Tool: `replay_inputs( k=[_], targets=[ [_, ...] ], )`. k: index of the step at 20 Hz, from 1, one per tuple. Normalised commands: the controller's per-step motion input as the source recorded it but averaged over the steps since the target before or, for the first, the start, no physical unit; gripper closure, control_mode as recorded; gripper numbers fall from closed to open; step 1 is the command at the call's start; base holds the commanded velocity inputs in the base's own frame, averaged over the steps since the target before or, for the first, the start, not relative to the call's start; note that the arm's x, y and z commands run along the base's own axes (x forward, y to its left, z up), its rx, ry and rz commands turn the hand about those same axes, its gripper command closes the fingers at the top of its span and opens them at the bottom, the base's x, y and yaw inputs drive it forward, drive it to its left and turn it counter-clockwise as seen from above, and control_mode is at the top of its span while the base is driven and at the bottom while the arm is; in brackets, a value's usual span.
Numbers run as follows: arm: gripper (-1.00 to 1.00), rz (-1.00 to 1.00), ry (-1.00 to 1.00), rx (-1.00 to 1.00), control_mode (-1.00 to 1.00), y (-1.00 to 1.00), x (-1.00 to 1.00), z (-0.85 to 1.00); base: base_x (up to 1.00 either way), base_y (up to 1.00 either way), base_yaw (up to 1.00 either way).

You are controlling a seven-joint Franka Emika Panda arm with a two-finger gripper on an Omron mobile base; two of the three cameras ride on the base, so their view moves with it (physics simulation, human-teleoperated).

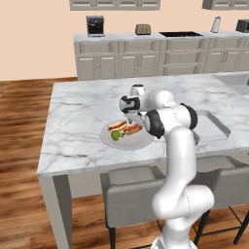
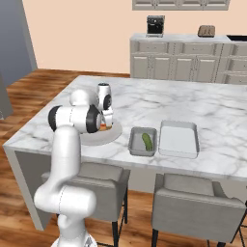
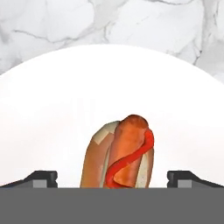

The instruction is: Place one cooked food and one vegetable from the large plate to each tupperware container.

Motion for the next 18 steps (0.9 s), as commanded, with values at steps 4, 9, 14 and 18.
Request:
replay_inputs(
  k=[4,9,14,18],
  targets=[
    [-1.0,0.0,0.01,0.0,-1.0,0.0,0.0,-0.34,0.0,0.0,0.0],
    [1.0,0.0,0.0,0.0,-1.0,0.0,0.0,-0.24,0.0,0.0,0.0],
    [1.0,0.0,0.0,0.0,-1.0,0.0,0.0,-0.04,0.0,0.0,0.0],
    [1.0,0.24,-0.03,-0.06,-1.0,-0.76,-0.39,0.22,0.0,0.0,0.0]
  ],
)
